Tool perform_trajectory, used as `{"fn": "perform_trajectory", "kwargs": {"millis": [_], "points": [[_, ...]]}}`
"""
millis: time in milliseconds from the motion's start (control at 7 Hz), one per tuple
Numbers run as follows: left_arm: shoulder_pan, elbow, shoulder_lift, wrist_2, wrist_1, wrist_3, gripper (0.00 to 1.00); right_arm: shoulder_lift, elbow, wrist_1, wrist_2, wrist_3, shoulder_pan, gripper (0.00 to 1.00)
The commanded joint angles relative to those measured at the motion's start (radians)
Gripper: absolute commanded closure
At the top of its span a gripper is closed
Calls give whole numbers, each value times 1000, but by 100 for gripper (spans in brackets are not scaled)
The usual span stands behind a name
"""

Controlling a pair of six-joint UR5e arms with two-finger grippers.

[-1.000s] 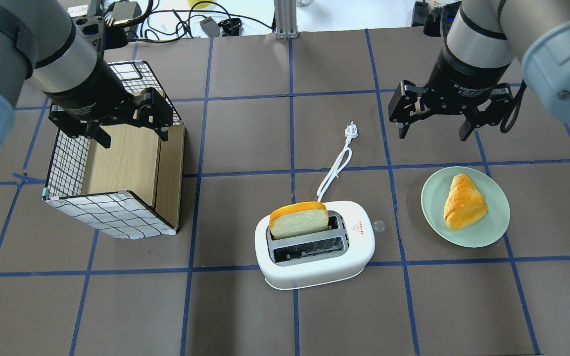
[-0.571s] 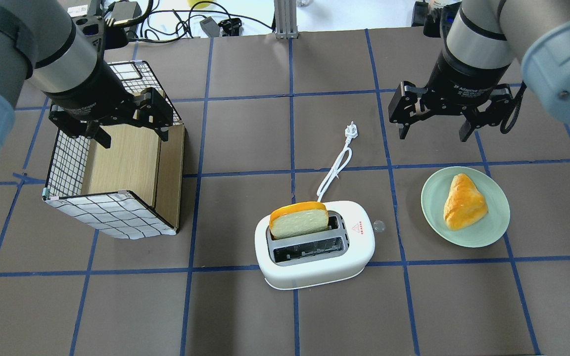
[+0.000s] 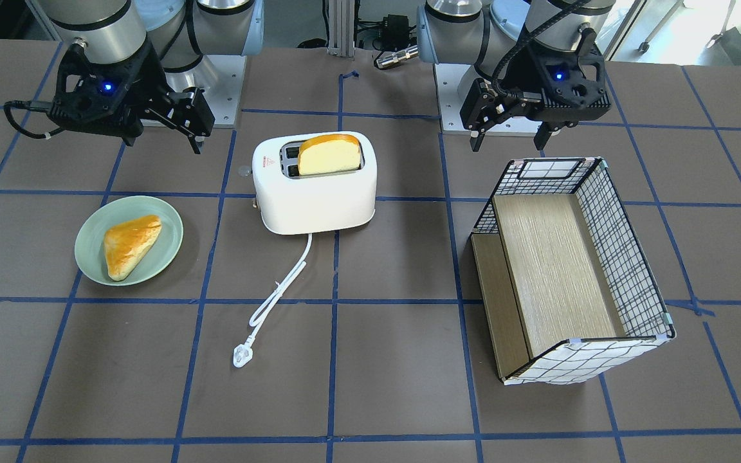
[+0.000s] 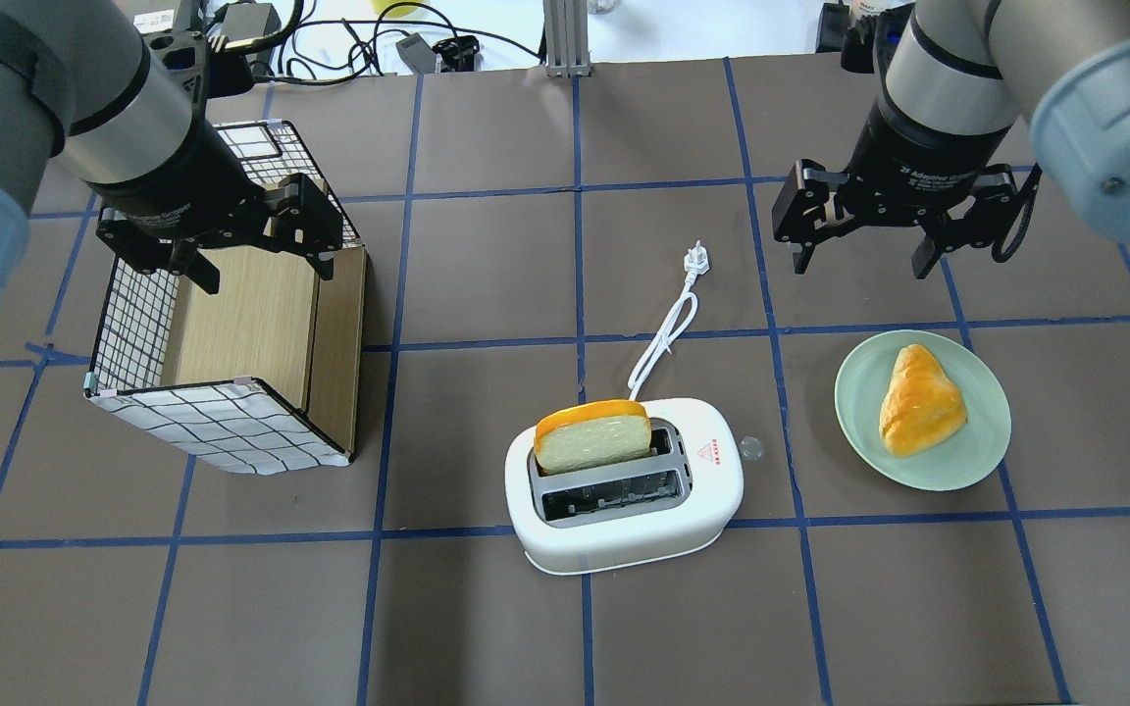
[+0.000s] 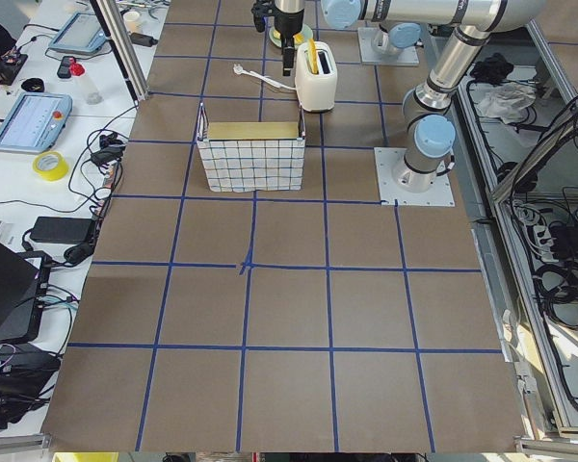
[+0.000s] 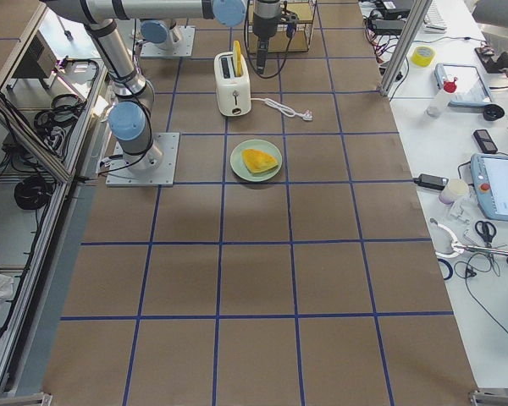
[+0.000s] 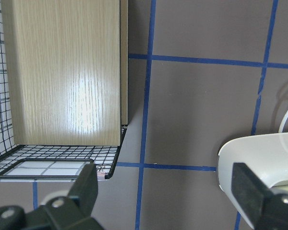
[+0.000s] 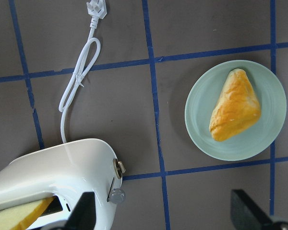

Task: Press toaster with right arm

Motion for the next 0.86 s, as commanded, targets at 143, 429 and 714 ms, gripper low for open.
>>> {"fn": "perform_trajectory", "kwargs": {"millis": [143, 429, 714], "points": [[0, 1, 0, 0, 0, 0, 0, 1, -1, -5, 11, -2, -2, 0], [0, 1, 0, 0, 0, 0, 0, 0, -6, -15, 3, -12, -18, 0], [0, 0, 0, 0, 0, 0, 0, -2, -8, -40, 5, -37, -46, 48]]}}
